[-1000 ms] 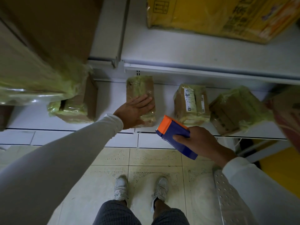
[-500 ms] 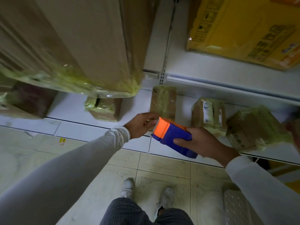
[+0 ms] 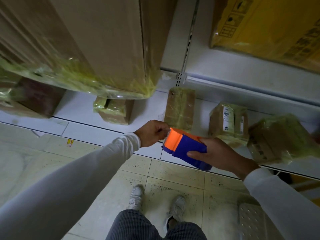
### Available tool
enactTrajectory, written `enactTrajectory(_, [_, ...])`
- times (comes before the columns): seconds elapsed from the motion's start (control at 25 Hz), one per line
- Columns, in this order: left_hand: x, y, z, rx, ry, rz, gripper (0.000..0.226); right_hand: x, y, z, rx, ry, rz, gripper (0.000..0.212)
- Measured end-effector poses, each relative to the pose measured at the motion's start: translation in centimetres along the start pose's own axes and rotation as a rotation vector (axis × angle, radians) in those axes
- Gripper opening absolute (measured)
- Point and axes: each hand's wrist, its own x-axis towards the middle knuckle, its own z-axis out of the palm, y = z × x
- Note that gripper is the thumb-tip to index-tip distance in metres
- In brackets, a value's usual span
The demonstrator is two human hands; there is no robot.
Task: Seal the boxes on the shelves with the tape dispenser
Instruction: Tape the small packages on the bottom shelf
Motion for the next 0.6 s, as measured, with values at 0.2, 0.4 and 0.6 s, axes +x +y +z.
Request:
enactTrajectory(0.2, [-0.2, -1.3, -2.0, -0.065, 0.083, -0.064, 0.018, -0.1, 1.7, -2.9, 0.067, -0.087, 0.027, 0.040])
enactTrajectory(0.4, [-0.4, -2.6, -3.2, -0.086, 0.146, -0.134, 0.015, -0.1, 3.4, -5.0, 0.050, -0.093, 0.071, 0.053])
enactTrajectory(0.6, [1.0, -2.6, -2.3, -0.056, 0.189, -0.190, 0.013, 1.4, 3.6, -6.1, -0.044, -0.090, 0.079, 0.072])
